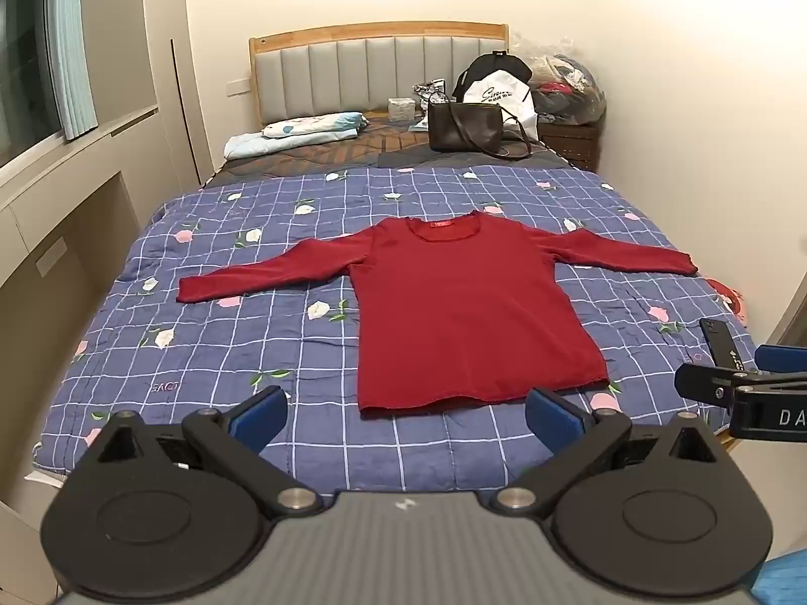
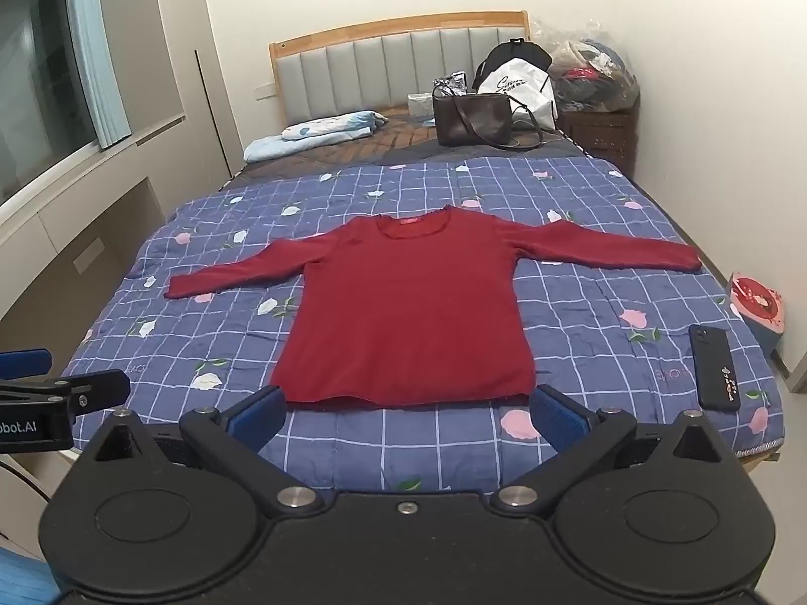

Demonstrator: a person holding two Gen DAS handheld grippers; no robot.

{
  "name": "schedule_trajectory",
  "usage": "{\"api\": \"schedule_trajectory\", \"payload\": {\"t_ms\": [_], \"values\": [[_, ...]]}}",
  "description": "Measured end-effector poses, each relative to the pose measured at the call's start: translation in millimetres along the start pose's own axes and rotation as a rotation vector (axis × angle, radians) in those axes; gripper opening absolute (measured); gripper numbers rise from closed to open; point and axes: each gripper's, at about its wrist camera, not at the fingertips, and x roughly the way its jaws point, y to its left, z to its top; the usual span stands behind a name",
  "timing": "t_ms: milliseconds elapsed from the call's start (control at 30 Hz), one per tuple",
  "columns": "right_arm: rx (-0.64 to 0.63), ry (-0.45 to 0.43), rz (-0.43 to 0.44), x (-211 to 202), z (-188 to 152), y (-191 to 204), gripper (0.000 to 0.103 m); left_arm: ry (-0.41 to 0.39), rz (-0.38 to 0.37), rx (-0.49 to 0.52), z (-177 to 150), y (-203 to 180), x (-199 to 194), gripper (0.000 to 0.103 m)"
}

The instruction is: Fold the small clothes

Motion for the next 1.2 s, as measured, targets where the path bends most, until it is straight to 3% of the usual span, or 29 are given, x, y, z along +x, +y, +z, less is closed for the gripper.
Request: {"api": "schedule_trajectory", "payload": {"t_ms": [1200], "values": [[-0.001,-0.001,-0.006,-1.2,0.2,0.6,0.103,0.013,0.001,-0.005,-0.9,3.2,2.8,0.103]]}}
